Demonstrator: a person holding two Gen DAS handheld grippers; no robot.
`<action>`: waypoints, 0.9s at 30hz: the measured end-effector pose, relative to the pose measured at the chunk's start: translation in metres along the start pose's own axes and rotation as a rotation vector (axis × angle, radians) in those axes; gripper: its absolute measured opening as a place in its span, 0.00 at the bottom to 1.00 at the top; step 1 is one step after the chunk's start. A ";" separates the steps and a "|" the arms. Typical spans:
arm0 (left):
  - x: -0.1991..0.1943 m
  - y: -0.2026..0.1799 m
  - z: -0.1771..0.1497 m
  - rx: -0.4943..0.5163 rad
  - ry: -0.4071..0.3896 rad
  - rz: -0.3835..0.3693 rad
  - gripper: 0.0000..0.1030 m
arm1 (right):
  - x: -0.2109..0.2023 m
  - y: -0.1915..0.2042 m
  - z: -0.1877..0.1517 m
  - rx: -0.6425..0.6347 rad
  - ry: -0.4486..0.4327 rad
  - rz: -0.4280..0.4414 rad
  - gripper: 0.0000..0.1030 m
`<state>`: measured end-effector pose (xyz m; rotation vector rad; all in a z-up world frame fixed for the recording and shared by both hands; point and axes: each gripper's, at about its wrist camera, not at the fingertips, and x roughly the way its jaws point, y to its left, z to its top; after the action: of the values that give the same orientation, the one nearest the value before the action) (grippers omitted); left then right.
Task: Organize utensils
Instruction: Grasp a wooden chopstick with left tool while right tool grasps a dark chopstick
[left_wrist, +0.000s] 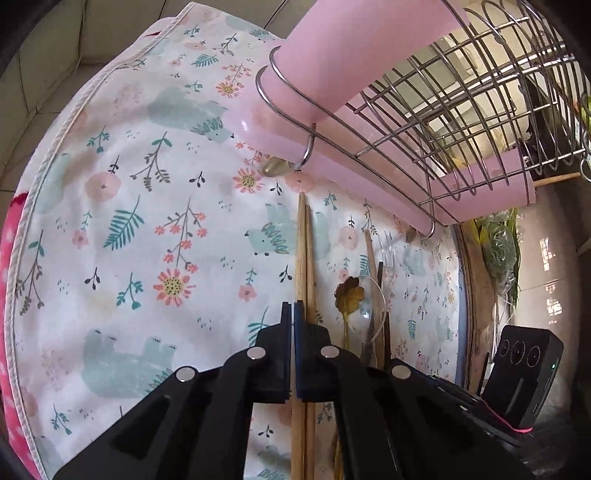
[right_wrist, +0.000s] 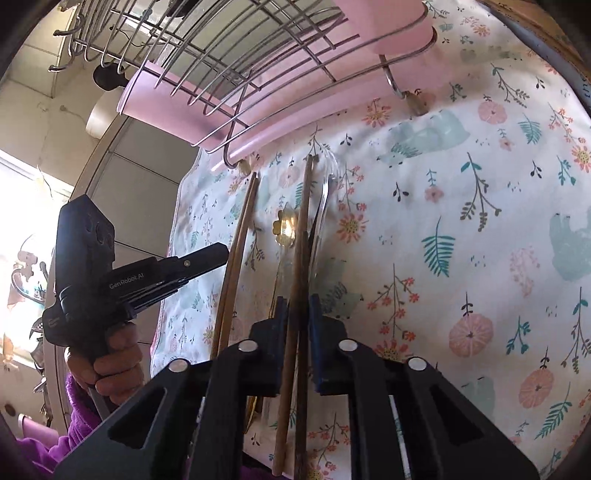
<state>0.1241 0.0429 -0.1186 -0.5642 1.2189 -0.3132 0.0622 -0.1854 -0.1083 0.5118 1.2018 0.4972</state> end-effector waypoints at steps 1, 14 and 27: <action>-0.001 0.001 0.001 -0.005 0.001 -0.004 0.03 | -0.001 0.001 0.000 -0.005 -0.004 -0.004 0.05; 0.011 -0.008 0.004 0.005 0.005 -0.023 0.10 | -0.022 -0.005 0.005 -0.024 -0.081 -0.093 0.05; -0.021 0.003 0.001 0.013 -0.070 0.026 0.06 | -0.026 -0.012 0.004 -0.005 -0.080 -0.091 0.05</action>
<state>0.1183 0.0561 -0.1032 -0.5430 1.1553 -0.2773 0.0602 -0.2114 -0.0955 0.4670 1.1415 0.3987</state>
